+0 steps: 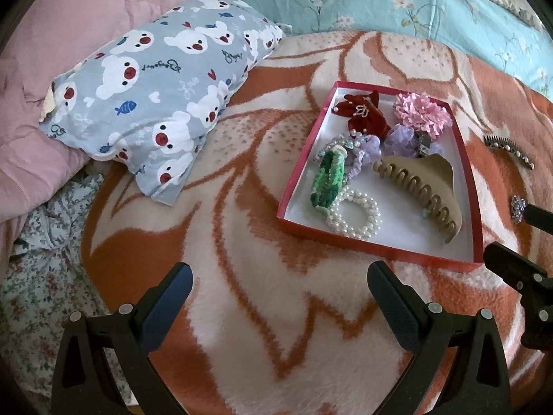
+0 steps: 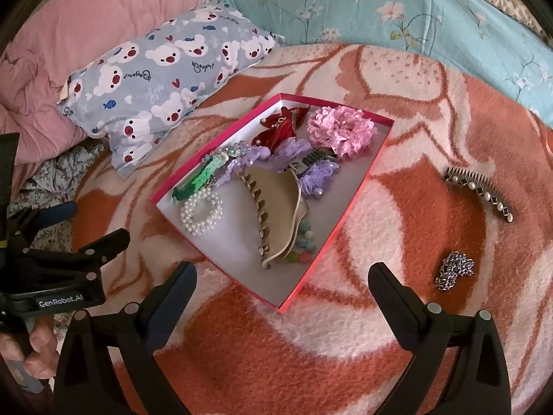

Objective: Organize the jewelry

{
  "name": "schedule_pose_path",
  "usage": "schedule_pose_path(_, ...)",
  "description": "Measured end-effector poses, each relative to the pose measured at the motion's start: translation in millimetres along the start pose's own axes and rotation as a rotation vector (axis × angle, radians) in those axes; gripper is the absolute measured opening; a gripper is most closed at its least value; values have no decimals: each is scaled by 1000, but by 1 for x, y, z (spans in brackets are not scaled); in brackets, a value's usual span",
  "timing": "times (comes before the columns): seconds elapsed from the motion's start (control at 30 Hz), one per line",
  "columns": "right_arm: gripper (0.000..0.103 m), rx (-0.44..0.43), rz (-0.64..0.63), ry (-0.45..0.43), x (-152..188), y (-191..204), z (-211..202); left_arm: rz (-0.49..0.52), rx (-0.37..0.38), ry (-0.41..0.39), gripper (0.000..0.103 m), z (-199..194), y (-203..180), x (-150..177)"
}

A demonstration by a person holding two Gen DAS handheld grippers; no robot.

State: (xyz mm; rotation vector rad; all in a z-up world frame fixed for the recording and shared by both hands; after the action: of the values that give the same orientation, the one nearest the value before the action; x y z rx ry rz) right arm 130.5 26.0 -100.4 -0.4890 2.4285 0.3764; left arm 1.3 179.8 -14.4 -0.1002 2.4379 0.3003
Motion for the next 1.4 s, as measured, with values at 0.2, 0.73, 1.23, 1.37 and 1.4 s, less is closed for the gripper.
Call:
schedule_pose_path(0.2, 100, -3, 6, 2, 1, -1, 2, -1, 9, 1, 102, 4, -2, 0)
schedule_pose_path(0.73, 100, -6, 4, -4, -1, 0, 4, -13, 13, 10, 102, 13, -1, 3)
schedule_pose_path(1.23, 100, -8, 10, -15, -3, 1, 2, -15, 13, 3, 102, 12, -2, 5)
schedule_pose_path(1.37, 100, -10, 11, -17, -3, 2, 0, -16, 13, 3, 102, 13, -2, 5)
schedule_pose_path(1.4, 100, -10, 11, -19, -3, 2, 0, -15, 14, 3, 102, 13, -2, 5)
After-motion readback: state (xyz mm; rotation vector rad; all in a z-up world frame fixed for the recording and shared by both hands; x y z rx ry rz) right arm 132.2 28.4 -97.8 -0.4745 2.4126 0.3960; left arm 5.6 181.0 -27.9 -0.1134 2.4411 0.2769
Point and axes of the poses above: each gripper's, at about its wrist camera, not at the fingertips, and z roughly the way its jaws point, y to its left, x to its underside, the point moved 3 cm from there along z, roughly the way its jaws point, and after that the axes turned 5 degrees about -y, right-handed, at the moved point
